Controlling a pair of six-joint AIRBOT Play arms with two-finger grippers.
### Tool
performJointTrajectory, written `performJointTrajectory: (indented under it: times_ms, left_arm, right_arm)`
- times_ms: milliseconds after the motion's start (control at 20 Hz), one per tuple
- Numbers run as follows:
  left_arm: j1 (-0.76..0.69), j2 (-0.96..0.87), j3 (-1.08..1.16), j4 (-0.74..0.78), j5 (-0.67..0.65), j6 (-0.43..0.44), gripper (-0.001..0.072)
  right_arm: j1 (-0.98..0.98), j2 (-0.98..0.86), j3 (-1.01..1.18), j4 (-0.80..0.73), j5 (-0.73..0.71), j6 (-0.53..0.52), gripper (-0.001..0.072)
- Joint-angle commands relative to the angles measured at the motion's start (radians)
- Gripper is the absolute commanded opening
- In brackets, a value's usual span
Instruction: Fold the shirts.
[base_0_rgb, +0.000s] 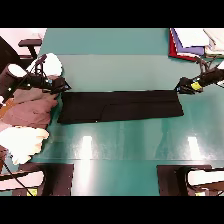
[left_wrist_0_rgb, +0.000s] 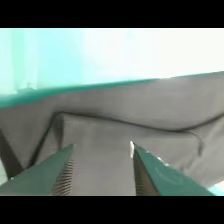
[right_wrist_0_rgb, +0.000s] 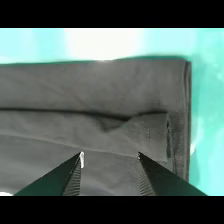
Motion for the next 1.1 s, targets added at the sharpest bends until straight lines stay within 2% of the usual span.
performJointTrajectory:
  times_ms: [0, 50, 200, 300, 400, 450, 550, 650, 700, 750, 900, 1050]
  left_arm:
    - [-0.002, -0.011, 0.068, -0.011, -0.079, 0.01, 0.0239]
    - [-0.006, -0.011, 0.068, -0.018, -0.081, 0.011, 0.0024]
    - [-0.064, -0.013, 0.068, -0.033, -0.048, 0.01, 0.0025]
    - [-0.137, -0.017, 0.067, -0.031, 0.009, 0.008, 0.0024]
    - [-0.211, -0.031, 0.068, -0.031, 0.049, -0.056, 0.0024]
    - [-0.243, -0.042, 0.068, -0.032, 0.062, -0.076, 0.0024]
    - [-0.309, -0.077, 0.074, -0.033, 0.096, -0.079, 0.0024]
    - [-0.367, -0.122, 0.096, -0.054, 0.112, -0.079, 0.0024]
    - [-0.395, -0.15, 0.113, -0.059, 0.111, -0.079, 0.0024]
    - [-0.42, -0.174, 0.131, -0.061, 0.11, -0.079, 0.0024]
    - [-0.493, -0.27, 0.209, -0.066, 0.11, -0.082, 0.0024]
    - [-0.551, -0.369, 0.296, -0.085, 0.103, -0.096, 0.0024]
  right_arm:
    - [-0.103, 0.016, -0.036, 0.067, 0.036, -0.072, 0.0545]
    - [-0.148, 0.021, -0.072, 0.068, 0.038, -0.072, 0.0564]
    - [-0.239, 0.005, -0.169, 0.076, 0.033, -0.073, 0.0562]
    - [-0.256, -0.035, -0.209, 0.15, 0.037, -0.103, 0.0553]
    - [-0.236, -0.083, -0.222, 0.223, 0.035, -0.117, 0.055]
    - [-0.21, -0.103, -0.222, 0.242, 0.025, -0.122, 0.0515]
    - [-0.159, -0.127, -0.219, 0.248, -0.007, -0.124, 0.0368]
    - [-0.12, -0.121, -0.211, 0.247, -0.022, -0.129, 0.0101]
    - [-0.113, -0.109, -0.194, 0.247, -0.017, -0.131, 0.0046]
    - [-0.113, -0.087, -0.166, 0.249, -0.005, -0.132, 0.0017]
    - [-0.092, 0.012, -0.052, 0.253, 0.066, -0.129, 0.0017]
    - [-0.021, 0.119, 0.05, 0.342, 0.088, -0.127, 0.0017]
